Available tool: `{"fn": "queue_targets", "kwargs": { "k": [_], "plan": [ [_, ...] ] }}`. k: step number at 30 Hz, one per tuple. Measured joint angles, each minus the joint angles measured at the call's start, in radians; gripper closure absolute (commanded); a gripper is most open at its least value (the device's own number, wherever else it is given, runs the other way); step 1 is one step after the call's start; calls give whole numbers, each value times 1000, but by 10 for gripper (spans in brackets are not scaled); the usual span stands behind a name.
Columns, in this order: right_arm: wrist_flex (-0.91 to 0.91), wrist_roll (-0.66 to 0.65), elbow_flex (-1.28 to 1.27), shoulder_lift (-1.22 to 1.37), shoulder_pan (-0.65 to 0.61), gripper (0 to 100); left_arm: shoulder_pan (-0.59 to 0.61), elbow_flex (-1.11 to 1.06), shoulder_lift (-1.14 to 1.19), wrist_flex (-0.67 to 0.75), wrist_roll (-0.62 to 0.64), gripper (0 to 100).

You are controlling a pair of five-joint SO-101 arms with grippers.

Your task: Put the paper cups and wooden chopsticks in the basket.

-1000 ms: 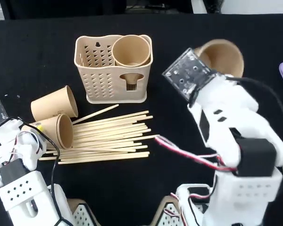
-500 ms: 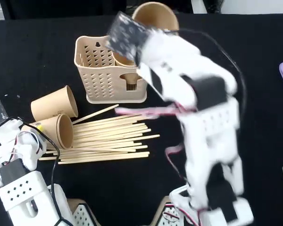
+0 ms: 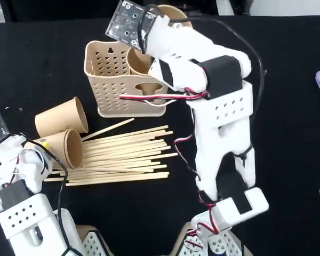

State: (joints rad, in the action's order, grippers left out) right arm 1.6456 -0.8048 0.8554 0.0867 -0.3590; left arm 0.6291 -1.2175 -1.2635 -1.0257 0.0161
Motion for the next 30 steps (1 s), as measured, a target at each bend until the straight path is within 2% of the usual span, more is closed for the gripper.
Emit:
{"fn": "queue_targets", "kwargs": {
  "k": [8, 19, 23, 27, 30],
  "plan": [
    [57, 0, 8, 61, -6, 988, 0, 0, 0, 0, 0, 759],
    [57, 0, 8, 100, -94, 982, 0, 0, 0, 0, 0, 759],
    [57, 5, 8, 115, -94, 872, 0, 0, 0, 0, 0, 759],
    [57, 64, 8, 121, -95, 745, 0, 0, 0, 0, 0, 759],
    [37, 87, 8, 121, -95, 699, 0, 0, 0, 0, 0, 759]
  ]
}}
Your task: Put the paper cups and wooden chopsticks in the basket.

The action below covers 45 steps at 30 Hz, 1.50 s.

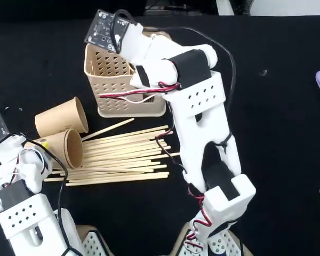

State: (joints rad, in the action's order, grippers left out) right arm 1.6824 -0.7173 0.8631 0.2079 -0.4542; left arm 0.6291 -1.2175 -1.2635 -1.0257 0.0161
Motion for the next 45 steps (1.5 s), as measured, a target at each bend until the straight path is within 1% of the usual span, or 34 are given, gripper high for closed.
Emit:
{"fn": "queue_targets", "kwargs": {
  "k": [10, 15, 17, 18, 20, 22, 23, 27, 33, 40, 45],
  "plan": [
    [2, 3, 0, 0, -9, 694, 0, 0, 0, 0, 0, 759],
    [31, 3, 0, -74, -21, 697, 0, 0, 0, 0, 0, 759],
    [31, 3, 0, -86, -23, 750, 0, 0, 0, 0, 0, 759],
    [31, 3, 0, -86, -23, 810, 0, 0, 0, 0, 0, 759],
    [18, 3, -8, -77, -21, 990, 0, 0, 0, 0, 0, 759],
    [-2, 3, -25, -52, -21, 963, 0, 0, 0, 0, 0, 759],
    [-9, 3, -29, -37, -21, 990, 0, 0, 0, 0, 0, 759],
    [-52, 9, -31, -26, -21, 987, 0, 0, 0, 0, 0, 759],
    [-153, 110, -48, -17, -20, 988, 0, 0, 0, 0, 0, 758],
    [-192, 144, -170, -18, -12, 987, 0, 0, 0, 0, 0, 758],
    [-287, 204, -301, -144, 21, 987, 0, 0, 0, 0, 0, 758]
  ]
}}
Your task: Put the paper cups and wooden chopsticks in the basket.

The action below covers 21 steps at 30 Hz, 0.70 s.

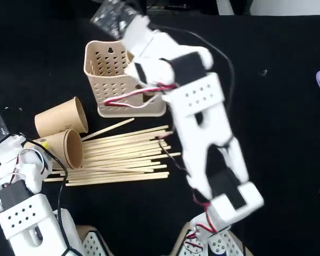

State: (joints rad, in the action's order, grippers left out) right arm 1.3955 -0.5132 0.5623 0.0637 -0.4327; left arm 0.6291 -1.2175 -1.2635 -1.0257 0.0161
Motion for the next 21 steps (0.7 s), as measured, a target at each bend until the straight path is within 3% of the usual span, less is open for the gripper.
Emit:
{"fn": "queue_targets", "kwargs": {
  "k": [12, 21],
  "plan": [
    [-543, 80, -770, -411, 0, 987, 0, 0, 0, 0, 0, 758],
    [-698, 92, -964, -454, 34, 987, 0, 0, 0, 0, 0, 758]
  ]
}}
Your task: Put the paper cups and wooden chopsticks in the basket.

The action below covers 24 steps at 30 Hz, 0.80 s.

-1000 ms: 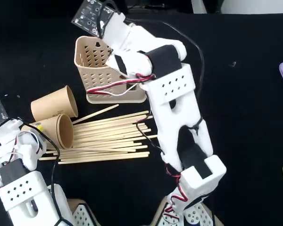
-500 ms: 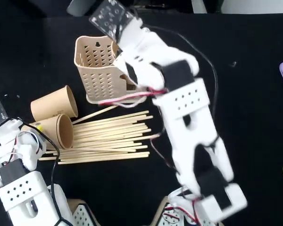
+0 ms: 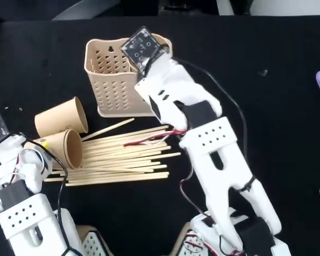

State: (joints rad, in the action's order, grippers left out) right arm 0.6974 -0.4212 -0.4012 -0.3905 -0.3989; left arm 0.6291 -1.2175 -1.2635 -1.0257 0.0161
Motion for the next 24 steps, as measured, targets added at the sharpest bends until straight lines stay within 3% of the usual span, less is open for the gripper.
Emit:
{"fn": "queue_targets", "kwargs": {
  "k": [11, 24],
  "plan": [
    [-3, 2, -6, -3, 5, 987, 0, 0, 0, 0, 0, 758],
    [55, 123, 107, -115, 8, 987, 0, 0, 0, 0, 0, 758]
  ]
}}
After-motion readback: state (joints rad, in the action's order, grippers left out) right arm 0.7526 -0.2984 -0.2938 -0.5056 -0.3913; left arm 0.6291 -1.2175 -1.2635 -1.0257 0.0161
